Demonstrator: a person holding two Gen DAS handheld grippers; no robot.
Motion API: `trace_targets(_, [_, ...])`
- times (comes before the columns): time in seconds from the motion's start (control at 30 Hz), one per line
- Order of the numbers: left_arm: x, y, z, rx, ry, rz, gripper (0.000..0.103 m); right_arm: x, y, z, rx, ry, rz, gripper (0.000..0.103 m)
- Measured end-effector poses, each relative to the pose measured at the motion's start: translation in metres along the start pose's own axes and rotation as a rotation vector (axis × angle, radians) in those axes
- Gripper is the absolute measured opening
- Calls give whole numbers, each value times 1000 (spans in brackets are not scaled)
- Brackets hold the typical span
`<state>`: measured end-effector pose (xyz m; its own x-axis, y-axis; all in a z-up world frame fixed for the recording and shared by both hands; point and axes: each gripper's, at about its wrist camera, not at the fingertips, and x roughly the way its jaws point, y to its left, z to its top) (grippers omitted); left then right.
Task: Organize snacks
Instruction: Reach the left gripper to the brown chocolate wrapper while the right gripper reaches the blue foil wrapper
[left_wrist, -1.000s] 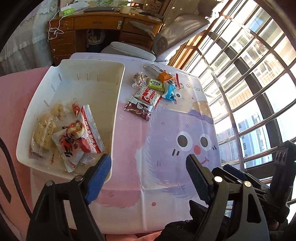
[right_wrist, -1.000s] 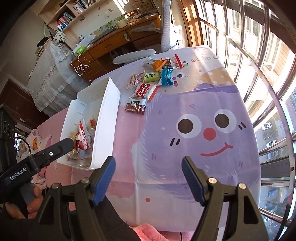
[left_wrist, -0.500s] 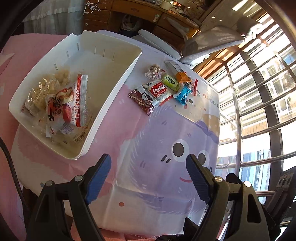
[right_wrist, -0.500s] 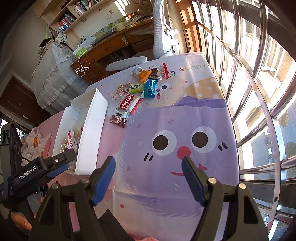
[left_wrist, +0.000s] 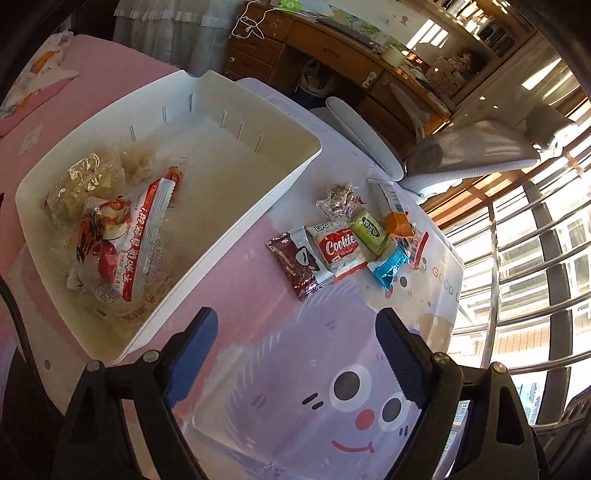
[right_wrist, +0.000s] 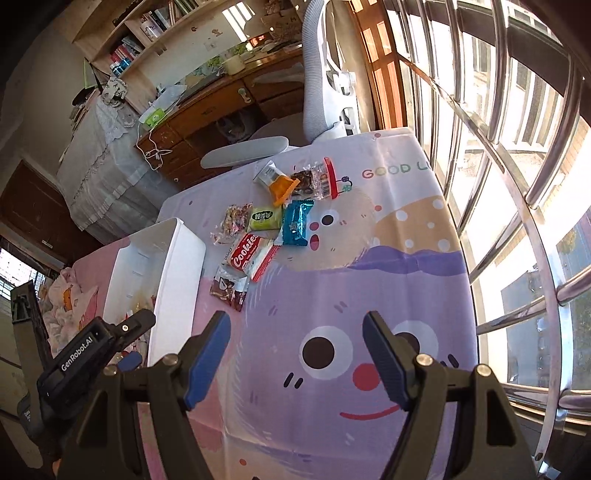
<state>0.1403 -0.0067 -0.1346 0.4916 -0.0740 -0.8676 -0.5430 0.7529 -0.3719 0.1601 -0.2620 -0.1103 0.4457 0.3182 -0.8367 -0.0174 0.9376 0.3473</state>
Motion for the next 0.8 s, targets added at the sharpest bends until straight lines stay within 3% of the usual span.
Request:
trace_targets(0.27, [52, -9, 18, -104, -10, 59, 86, 47, 0, 47, -25, -45, -9, 75])
trace_targets(0.57, [106, -15, 26, -117, 2, 140, 85, 104, -3, 75, -14, -132, -3, 75])
trace_targets(0.8, [132, -17, 27, -109, 8, 172, 76, 149, -1, 79, -44, -92, -26, 75])
